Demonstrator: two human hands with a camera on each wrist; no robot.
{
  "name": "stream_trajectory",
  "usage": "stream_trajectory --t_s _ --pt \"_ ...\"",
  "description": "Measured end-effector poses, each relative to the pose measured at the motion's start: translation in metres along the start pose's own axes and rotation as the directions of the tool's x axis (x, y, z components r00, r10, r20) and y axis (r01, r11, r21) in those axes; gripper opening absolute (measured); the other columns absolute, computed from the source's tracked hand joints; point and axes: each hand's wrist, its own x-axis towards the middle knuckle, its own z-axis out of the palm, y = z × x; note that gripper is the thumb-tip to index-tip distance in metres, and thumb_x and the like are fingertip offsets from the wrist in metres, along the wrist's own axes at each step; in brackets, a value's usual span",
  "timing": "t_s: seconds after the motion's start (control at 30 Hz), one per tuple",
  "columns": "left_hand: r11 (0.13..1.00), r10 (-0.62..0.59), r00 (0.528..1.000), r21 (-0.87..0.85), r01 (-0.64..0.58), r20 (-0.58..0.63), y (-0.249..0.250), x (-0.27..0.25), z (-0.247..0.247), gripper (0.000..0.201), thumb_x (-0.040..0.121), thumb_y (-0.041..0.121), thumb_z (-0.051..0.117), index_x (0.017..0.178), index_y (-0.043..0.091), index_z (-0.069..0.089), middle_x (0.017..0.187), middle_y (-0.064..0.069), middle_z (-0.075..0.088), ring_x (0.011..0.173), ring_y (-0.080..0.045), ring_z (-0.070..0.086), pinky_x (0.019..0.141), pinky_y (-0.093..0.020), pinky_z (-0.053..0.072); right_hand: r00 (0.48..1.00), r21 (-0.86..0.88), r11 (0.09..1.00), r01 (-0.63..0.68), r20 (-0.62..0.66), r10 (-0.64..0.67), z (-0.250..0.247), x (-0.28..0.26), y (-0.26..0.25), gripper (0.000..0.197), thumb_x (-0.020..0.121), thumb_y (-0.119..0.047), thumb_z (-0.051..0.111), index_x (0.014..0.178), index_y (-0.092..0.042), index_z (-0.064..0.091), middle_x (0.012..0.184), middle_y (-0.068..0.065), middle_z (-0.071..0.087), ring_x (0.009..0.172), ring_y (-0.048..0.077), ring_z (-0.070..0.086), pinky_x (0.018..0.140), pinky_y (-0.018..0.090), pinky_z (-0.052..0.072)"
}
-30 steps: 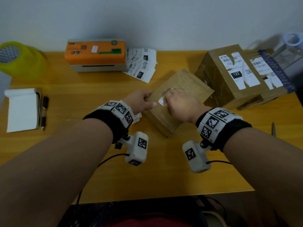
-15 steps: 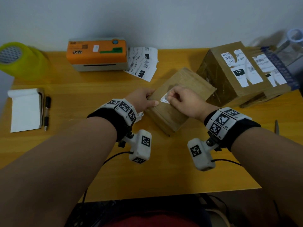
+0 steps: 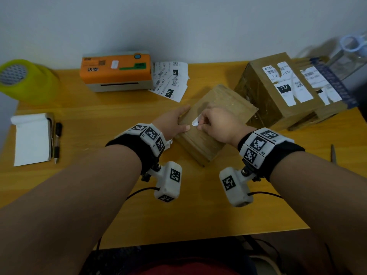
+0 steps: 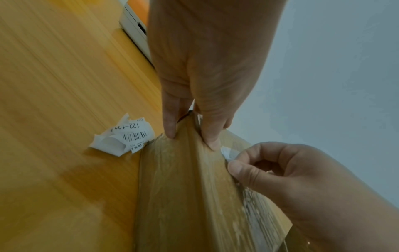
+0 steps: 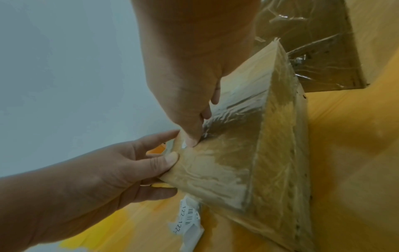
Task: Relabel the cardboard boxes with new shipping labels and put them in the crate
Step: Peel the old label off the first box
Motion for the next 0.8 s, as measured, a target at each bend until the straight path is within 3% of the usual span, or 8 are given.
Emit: stream_trajectory --t_s 0.1,0.17,0.23,0.47,0.53,0.63,0.73,0.8 --pt "0.999 -0.002 1.0 -0.032 0.002 0.005 0.0 0.0 0.001 0.066 0.092 0.022 0.057 0.148 0.027 0.022 0.145 -0.005 0.04 0.128 -0.022 0.043 0.099 -0.031 0.041 0.996 -0.223 0.974 0.039 -0.066 -0.055 -0.002 -0.003 -0.007 0.011 0.091 -0.029 0.054 0.089 -0.022 0.062 0.103 0.002 0.055 0.104 0.023 0.051 0.092 0.038 0.032" --pt "0.999 -0.012 1.0 -0.051 0.013 0.014 0.0 0.001 0.0 0.065 0.092 0.022 0.057 0.148 0.027 0.023 0.143 -0.006 0.044 0.126 -0.023 0.045 0.098 -0.036 0.045 0.987 -0.438 0.895 0.085 -0.085 -0.135 -0.001 -0.004 -0.013 0.018 0.094 -0.024 0.047 0.098 -0.019 0.064 0.107 0.004 0.053 0.109 0.025 0.046 0.093 0.039 0.028" --pt "0.998 -0.02 1.0 -0.057 0.021 0.017 0.0 0.001 -0.001 0.065 0.092 0.022 0.058 0.147 0.028 0.024 0.142 -0.008 0.044 0.127 -0.024 0.044 0.098 -0.041 0.046 0.985 -0.502 0.861 0.08 -0.095 -0.147 0.0 -0.004 -0.017 0.02 0.094 -0.022 0.045 0.101 -0.016 0.063 0.108 0.006 0.052 0.11 0.027 0.045 0.093 0.039 0.028" --pt "0.996 -0.016 1.0 -0.091 0.016 -0.001 0.0 0.0 0.0 0.065 0.092 0.022 0.058 0.147 0.027 0.025 0.144 -0.008 0.041 0.128 -0.023 0.042 0.099 -0.037 0.045 0.99 -0.234 0.964 -0.122 -0.1 0.101 -0.003 -0.005 -0.014 0.022 0.092 -0.032 0.051 0.099 -0.016 0.064 0.114 0.009 0.05 0.111 0.03 0.045 0.092 0.042 0.035" --pt "0.995 -0.015 1.0 -0.096 0.015 0.0 -0.001 0.0 0.0 0.066 0.091 0.022 0.059 0.147 0.028 0.025 0.143 -0.008 0.042 0.127 -0.023 0.043 0.1 -0.038 0.045 0.983 -0.12 0.979 -0.167 -0.103 0.155 -0.004 -0.004 -0.011 0.017 0.089 -0.034 0.055 0.09 -0.019 0.064 0.113 0.009 0.051 0.112 0.03 0.045 0.093 0.043 0.036" --pt "0.997 -0.019 1.0 -0.075 0.018 -0.003 -0.002 0.001 0.0 0.066 0.091 0.025 0.059 0.147 0.03 0.025 0.144 -0.006 0.042 0.127 -0.022 0.044 0.097 -0.03 0.042 0.969 0.047 0.976 -0.213 -0.12 0.217 -0.001 0.0 -0.004 0.019 0.087 -0.033 0.06 0.07 -0.025 0.055 0.105 0.006 0.055 0.111 0.028 0.046 0.094 0.044 0.04" --pt "0.998 -0.024 1.0 -0.063 0.024 -0.002 -0.002 0.001 0.0 0.065 0.091 0.027 0.058 0.147 0.031 0.025 0.145 -0.006 0.041 0.129 -0.022 0.042 0.096 -0.028 0.038 0.961 0.204 0.954 -0.221 -0.119 0.248 0.004 0.003 0.0 0.03 0.082 -0.03 0.066 0.056 -0.03 0.05 0.093 0.002 0.059 0.103 0.026 0.052 0.091 0.049 0.044" --pt "0.997 -0.024 1.0 -0.067 0.024 -0.002 -0.002 0.001 0.0 0.065 0.092 0.026 0.058 0.147 0.03 0.025 0.146 -0.007 0.04 0.13 -0.022 0.041 0.095 -0.026 0.037 0.958 0.28 0.936 -0.211 -0.129 0.255 0.006 0.004 0.004 0.032 0.079 -0.027 0.069 0.053 -0.03 0.052 0.083 -0.002 0.061 0.092 0.021 0.057 0.086 0.047 0.048"
